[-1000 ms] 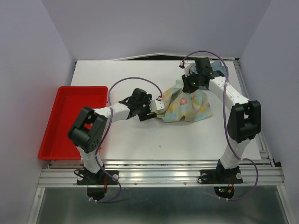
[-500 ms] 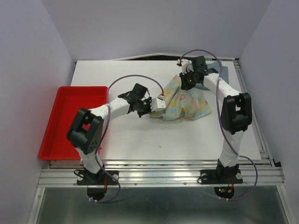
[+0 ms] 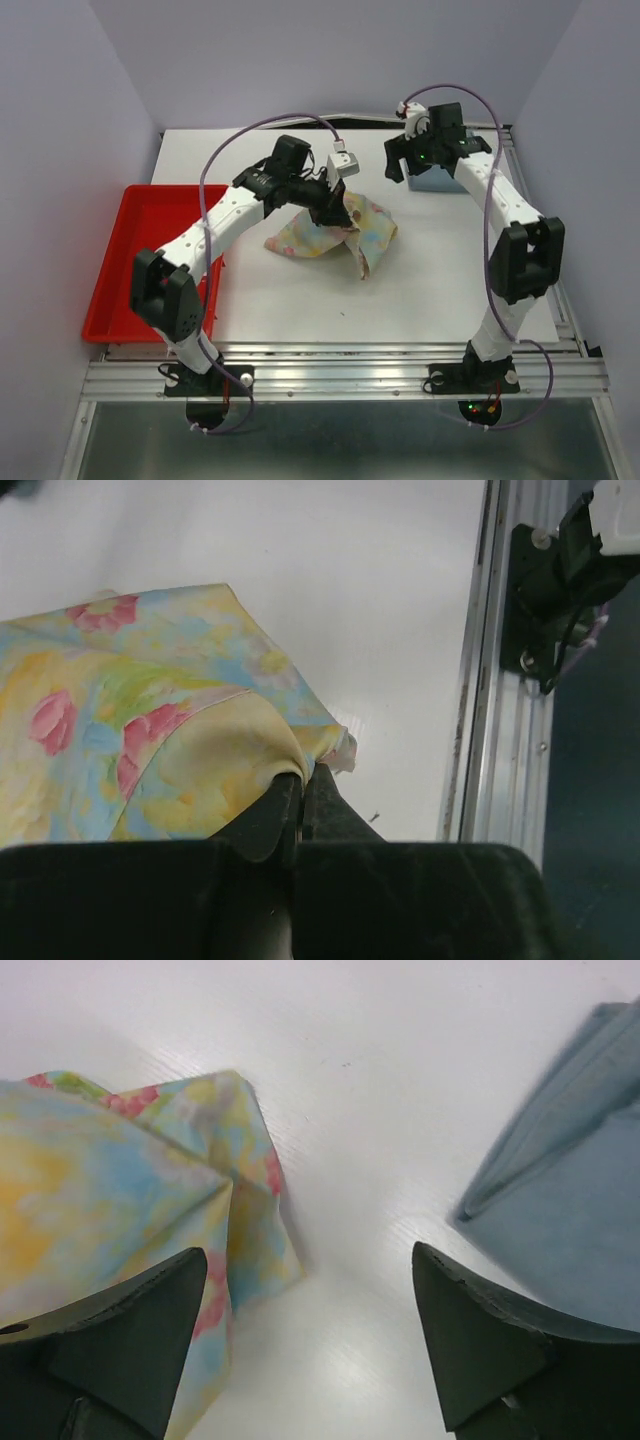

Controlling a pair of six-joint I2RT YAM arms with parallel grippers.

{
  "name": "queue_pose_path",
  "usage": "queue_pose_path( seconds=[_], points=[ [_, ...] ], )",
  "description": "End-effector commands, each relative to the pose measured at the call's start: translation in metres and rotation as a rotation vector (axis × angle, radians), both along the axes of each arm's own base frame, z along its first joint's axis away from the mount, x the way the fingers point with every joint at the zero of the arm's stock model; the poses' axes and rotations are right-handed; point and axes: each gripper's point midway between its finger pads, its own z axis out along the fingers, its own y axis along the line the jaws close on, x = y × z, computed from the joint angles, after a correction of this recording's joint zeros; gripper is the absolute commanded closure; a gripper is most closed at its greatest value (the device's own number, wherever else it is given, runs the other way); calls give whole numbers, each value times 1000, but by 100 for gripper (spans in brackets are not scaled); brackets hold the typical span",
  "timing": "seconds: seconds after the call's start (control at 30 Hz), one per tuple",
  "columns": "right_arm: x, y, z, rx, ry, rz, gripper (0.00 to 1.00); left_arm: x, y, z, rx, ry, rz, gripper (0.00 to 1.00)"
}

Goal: Fold and stack the skirts
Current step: Flatten the skirt out

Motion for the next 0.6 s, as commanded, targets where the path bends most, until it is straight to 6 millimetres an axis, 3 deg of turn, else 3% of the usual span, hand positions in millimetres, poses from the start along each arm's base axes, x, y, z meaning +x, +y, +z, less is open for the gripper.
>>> queue_pose_path(
  seconds=[0.0,0.03,0.07,0.1,0.13,0.23,0.27,0.4,0.47,0.5,0.57],
  points=[
    [-42,-42,95,-6,-175,-71,12,31,-24,-8,-98,296,73,100],
    [-60,-42,76,-7,-119,-55,15,43,-30,-2,-138,296,70,100],
    [-83,-40,90,24,-139,3,17,60,-32,-3,-160,372,116,100],
    [-99,-34,87,54,-125,43,18,66,-38,-2,-178,385,118,100],
    [-124,-23,64,99,-63,122,19,86,-38,-1,-216,412,142,100],
    [-155,-15,56,159,-77,177,18,121,-26,-4,-249,437,192,100],
    [-165,-17,31,147,-38,192,18,132,-24,-9,-252,452,198,100],
    [-164,-18,3,83,-102,250,21,141,-9,-24,-211,445,197,100],
    [-157,-13,-8,72,-75,258,25,133,-5,-34,-170,464,192,100],
    [-148,-9,0,74,-89,258,28,130,-2,-34,-159,455,196,100],
    [-145,6,-3,80,-65,293,32,123,3,-36,-146,443,196,100]
  ],
)
